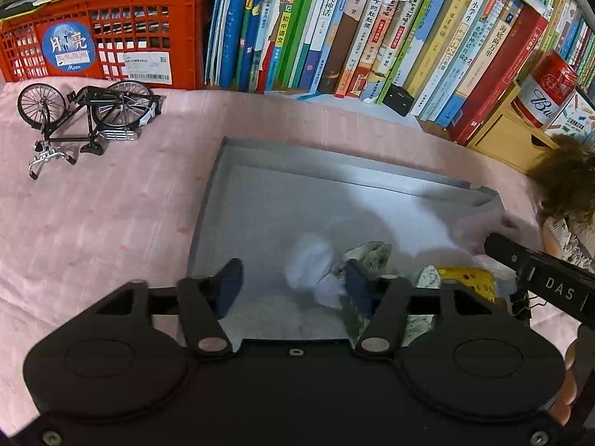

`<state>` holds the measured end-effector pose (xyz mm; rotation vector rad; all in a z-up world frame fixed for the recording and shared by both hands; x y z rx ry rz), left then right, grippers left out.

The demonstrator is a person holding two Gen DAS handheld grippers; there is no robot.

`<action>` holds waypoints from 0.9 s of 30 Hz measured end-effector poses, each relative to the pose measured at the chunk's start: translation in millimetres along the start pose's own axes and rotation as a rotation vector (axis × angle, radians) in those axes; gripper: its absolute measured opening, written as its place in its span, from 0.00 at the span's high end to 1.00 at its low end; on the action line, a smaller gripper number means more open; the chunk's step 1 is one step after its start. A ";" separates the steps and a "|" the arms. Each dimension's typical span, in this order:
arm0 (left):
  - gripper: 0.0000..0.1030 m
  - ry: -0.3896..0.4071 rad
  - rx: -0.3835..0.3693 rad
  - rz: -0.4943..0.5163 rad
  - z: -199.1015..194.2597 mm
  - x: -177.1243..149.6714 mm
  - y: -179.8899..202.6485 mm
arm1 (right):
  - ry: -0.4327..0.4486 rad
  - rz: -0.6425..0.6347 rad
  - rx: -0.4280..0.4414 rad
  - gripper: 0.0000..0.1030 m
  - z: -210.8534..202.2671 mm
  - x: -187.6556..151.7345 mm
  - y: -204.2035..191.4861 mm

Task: Organize soft objects
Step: 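Carry both cloths into the white tray and open both tools, then withdraw both tools from the tray toward the pink bow and purple pad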

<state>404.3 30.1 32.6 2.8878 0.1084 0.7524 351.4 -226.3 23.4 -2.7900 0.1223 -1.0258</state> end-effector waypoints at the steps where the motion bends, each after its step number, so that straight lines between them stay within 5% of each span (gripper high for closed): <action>1: 0.33 0.003 0.002 0.002 -1.1 -0.1 0.0 | 0.008 0.000 0.004 0.29 -0.8 0.3 -0.1; 27: 0.26 0.122 -0.011 0.123 -94.5 -41.4 20.5 | 0.113 -0.115 0.170 0.20 -104.2 -32.1 -31.4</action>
Point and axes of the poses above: each gripper's, at about its wrist camera, not at the fingertips, and z roughly the way its jaws point, y to its right, x to its top, the point moved 2 cm from there along z, roughly the way its jaws point, and after that the axes turned 2 degrees about z, right-handed, at the moved point
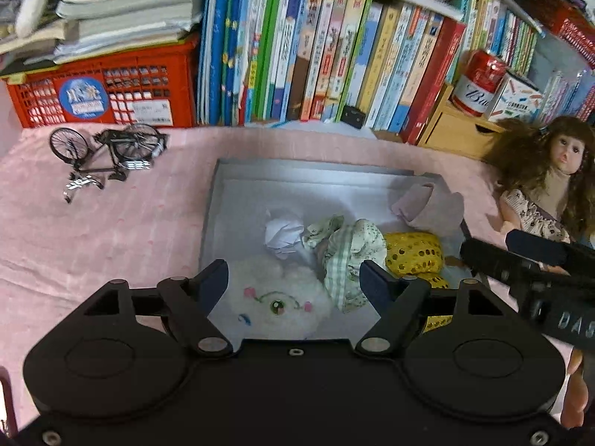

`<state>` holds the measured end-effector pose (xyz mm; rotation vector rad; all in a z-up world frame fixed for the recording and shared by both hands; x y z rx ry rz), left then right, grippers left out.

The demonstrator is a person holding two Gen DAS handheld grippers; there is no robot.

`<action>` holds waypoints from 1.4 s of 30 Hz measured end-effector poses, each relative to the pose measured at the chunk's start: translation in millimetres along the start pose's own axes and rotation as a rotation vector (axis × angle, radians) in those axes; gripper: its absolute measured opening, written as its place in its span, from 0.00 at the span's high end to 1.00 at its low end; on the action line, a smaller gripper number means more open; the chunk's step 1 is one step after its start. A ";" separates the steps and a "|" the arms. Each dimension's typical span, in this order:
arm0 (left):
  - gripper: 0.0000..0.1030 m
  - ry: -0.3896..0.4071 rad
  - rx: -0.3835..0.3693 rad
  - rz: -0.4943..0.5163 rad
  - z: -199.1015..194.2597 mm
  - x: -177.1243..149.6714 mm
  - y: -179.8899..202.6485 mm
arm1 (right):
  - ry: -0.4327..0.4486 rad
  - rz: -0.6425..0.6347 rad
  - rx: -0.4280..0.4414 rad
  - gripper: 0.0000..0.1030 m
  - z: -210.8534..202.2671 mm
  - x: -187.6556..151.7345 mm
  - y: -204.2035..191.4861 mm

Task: Organize soft objects
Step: 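Withdraw both tools from the tray toward the pink bow and purple pad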

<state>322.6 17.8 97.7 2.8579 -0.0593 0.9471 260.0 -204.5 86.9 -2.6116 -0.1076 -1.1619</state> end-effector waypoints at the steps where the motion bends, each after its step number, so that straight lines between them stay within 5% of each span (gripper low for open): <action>1: 0.26 0.008 -0.002 0.006 -4.6 -1.2 -0.4 | 0.003 -0.013 0.005 0.20 -4.3 -1.8 -3.9; 13: 0.25 0.099 -0.041 0.067 -67.4 -39.1 -5.8 | 0.079 -0.160 0.088 0.17 -63.4 -26.7 -44.5; 24: 0.22 0.152 -0.055 0.084 -117.6 -67.7 -38.3 | 0.030 -0.327 0.078 0.15 -91.0 -44.1 -70.9; 33: 0.22 0.124 -0.012 0.018 -133.2 -79.6 -94.3 | -0.073 -0.546 0.023 0.15 -82.6 -73.2 -96.6; 42: 0.31 0.033 -0.021 -0.180 -111.2 -93.2 -160.0 | -0.220 -0.755 -0.024 0.15 -62.9 -94.4 -120.2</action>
Point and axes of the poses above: each gripper's, at about its wrist camera, not at the fingertips, and z roughly the way its jaws point, y to its right, x to its top, the point moved 2 cm from there along z, roughly the way its jaws point, and after that the axes turned 2 degrees about z, right-handed, at the moved point
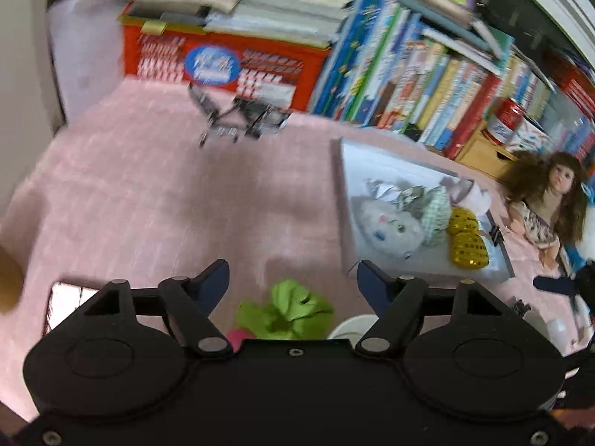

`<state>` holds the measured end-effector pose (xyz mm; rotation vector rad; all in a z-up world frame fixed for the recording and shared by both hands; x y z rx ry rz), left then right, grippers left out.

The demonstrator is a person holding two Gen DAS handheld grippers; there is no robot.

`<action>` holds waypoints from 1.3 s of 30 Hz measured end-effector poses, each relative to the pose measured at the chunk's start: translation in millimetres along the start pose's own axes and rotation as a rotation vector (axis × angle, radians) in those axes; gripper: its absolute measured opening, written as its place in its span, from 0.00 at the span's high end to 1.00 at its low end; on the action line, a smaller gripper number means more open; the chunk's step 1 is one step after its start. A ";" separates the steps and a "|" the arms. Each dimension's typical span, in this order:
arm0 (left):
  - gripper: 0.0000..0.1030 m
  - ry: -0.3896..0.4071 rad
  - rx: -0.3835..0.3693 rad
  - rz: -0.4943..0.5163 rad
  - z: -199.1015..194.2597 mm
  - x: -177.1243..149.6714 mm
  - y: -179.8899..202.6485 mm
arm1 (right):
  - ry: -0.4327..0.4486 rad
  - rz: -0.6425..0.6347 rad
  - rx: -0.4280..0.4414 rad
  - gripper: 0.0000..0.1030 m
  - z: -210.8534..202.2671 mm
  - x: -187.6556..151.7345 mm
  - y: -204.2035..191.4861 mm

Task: Organize soft objects
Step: 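Withdraw both tools from the tray toward the pink bow and purple pad, then grasp the pink-and-green bow with the left tool while the right tool grasps the purple pad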

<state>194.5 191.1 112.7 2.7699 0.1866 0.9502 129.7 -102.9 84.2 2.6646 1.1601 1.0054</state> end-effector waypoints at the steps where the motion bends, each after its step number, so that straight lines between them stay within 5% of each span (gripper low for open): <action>1: 0.33 -0.014 -0.007 -0.025 4.3 -1.6 -6.6 | -0.014 -0.013 0.003 0.15 2.5 0.9 -2.9; 6: 0.44 -0.056 -0.043 -0.094 19.1 -13.9 -30.6 | -0.083 -0.129 0.028 0.16 16.0 5.4 -22.8; 12: 0.44 -0.105 -0.094 -0.155 31.5 -31.7 -50.7 | -0.155 -0.329 0.012 0.17 37.7 -1.7 -60.5; 18: 0.44 -0.156 -0.141 -0.239 50.7 -40.3 -65.2 | -0.241 -0.399 0.015 0.18 59.8 -5.0 -73.0; 24: 0.44 -0.179 -0.170 -0.273 67.2 -41.5 -68.2 | -0.304 -0.405 0.006 0.22 73.2 -3.6 -73.8; 28: 0.59 -0.162 -0.185 -0.284 68.7 -41.1 -69.7 | -0.331 -0.389 0.010 0.26 83.1 -3.1 -71.1; 30: 0.64 -0.136 -0.177 -0.265 65.6 -40.5 -68.9 | -0.333 -0.337 0.019 0.38 84.1 -1.1 -68.0; 34: 0.70 -0.071 -0.151 -0.220 53.6 -33.2 -65.4 | -0.313 -0.276 0.005 0.44 79.3 -0.4 -66.8; 35: 0.70 -0.054 -0.142 -0.207 50.3 -30.9 -63.7 | -0.305 -0.252 0.003 0.50 77.4 -0.1 -64.8; 36: 0.70 -0.039 -0.136 -0.199 47.0 -28.5 -61.9 | -0.292 -0.221 0.008 0.69 74.6 0.9 -61.8; 39: 0.70 -0.013 -0.134 -0.182 38.0 -21.5 -56.3 | -0.247 -0.087 0.039 0.68 63.0 9.7 -47.8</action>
Point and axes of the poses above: each gripper's, at about its wrist camera, not at the fingertips, and z roughly the way its jaws point, y to its right, x to its top, the point moved 2 cm from there along z, roughly the way its jaws point, and after that the axes turned 2 degrees about z, right-handed, at the moved point
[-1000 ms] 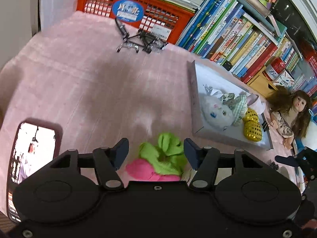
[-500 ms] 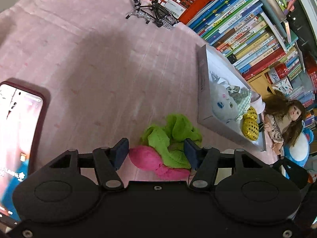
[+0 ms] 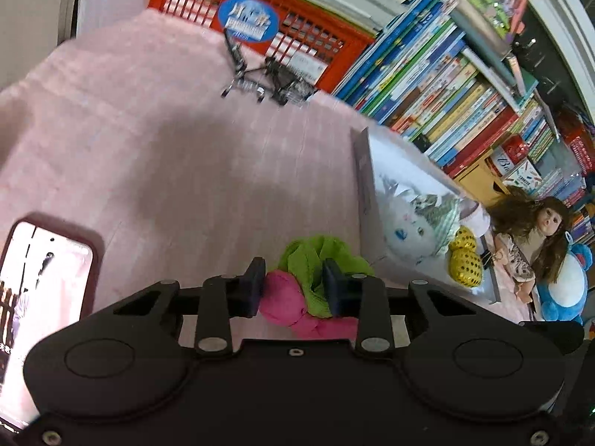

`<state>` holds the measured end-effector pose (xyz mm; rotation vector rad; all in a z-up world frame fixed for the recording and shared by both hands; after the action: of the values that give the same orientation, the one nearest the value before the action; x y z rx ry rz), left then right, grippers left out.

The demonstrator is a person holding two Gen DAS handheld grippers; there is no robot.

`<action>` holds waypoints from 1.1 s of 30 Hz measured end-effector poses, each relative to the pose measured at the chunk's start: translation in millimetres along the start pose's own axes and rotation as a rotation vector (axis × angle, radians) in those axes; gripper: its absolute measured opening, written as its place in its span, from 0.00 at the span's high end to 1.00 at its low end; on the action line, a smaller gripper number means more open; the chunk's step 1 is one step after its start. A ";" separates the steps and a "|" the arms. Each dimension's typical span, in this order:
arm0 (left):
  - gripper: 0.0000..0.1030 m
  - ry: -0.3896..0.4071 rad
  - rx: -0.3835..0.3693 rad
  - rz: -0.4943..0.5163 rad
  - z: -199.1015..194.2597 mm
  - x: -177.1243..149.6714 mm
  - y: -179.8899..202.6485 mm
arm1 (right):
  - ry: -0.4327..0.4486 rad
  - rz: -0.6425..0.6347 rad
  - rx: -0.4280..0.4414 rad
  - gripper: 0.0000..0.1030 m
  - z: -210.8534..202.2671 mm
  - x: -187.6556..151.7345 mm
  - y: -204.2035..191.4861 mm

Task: Organize soft objects
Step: 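Grasp the pink-and-green bow with the left tool while the right tool grasps the purple pad, then carry the bow and purple pad into the tray and open both tools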

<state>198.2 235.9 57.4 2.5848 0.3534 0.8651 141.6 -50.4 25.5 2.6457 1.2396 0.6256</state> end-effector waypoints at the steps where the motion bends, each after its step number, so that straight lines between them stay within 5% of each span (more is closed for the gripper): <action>1: 0.70 0.005 -0.001 0.008 -3.1 1.3 2.1 | 0.022 0.043 0.009 0.68 -4.7 1.3 5.4; 18: 0.70 0.105 -0.011 0.171 -21.6 19.3 84.7 | 0.317 0.414 0.102 0.69 -57.6 -4.5 67.1; 33: 0.70 0.099 -0.006 0.265 -0.2 28.8 173.8 | 0.457 0.622 0.089 0.69 -77.4 -24.7 130.0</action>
<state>240.0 91.1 148.7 2.6272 0.0344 1.0846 184.8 -156.1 127.8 3.0694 0.4821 1.3497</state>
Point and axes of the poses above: each gripper's, at about its wrist camera, not at the fingertips, and z roughly the way its jaws point, y to its right, x to its top, the point moved 2 cm from there along z, roughly the way its jaws point, and after that the axes turned 2 degrees about z, right-handed, at the moved point
